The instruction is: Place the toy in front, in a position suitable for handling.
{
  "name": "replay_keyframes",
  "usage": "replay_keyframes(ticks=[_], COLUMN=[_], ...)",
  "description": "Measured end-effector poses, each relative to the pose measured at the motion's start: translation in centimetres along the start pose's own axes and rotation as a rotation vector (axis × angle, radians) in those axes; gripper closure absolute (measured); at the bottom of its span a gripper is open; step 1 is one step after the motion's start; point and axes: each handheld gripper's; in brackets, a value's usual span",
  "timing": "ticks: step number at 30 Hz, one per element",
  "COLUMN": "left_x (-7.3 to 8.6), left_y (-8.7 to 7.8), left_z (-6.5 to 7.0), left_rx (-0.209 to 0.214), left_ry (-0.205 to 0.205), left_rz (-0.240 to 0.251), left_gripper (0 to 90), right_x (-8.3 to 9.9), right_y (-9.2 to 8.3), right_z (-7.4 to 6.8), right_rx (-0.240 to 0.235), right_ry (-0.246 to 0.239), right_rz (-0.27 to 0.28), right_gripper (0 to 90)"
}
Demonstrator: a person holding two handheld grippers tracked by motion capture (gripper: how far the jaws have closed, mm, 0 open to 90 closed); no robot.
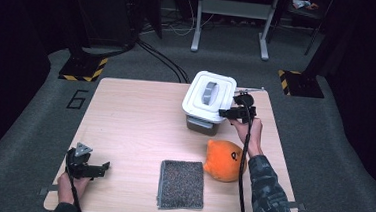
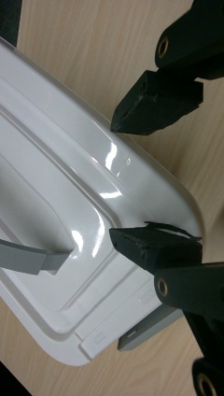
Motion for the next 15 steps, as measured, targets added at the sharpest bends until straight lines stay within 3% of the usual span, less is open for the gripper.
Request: replay_keyframes(ticks=[6,15], left_x=[0.0,0.0], left_y=[0.0,0.0], left_z=[0.0,0.0], left_rx=[-0.001,0.0], left_ry=[0.001,0.0], left_rz=[0.002,0.0], left_gripper=[0.0,0.0], right_x=[-0.3,-0.4], right_y=[0.6,0.6], right_z=[-1.0,-1.4], right_rx=[-0.004,-0.005], right_ry=[-0.006,-0.011], right_rz=[-0.014,-0.023], right_gripper=[41.2,41.3])
Point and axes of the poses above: each handheld gripper's, and its own axes: y roughly forward along the jaws, x roughly out of its underside, z roughly to its right, and after that the axes turned 12 degrees about -x, right-handed
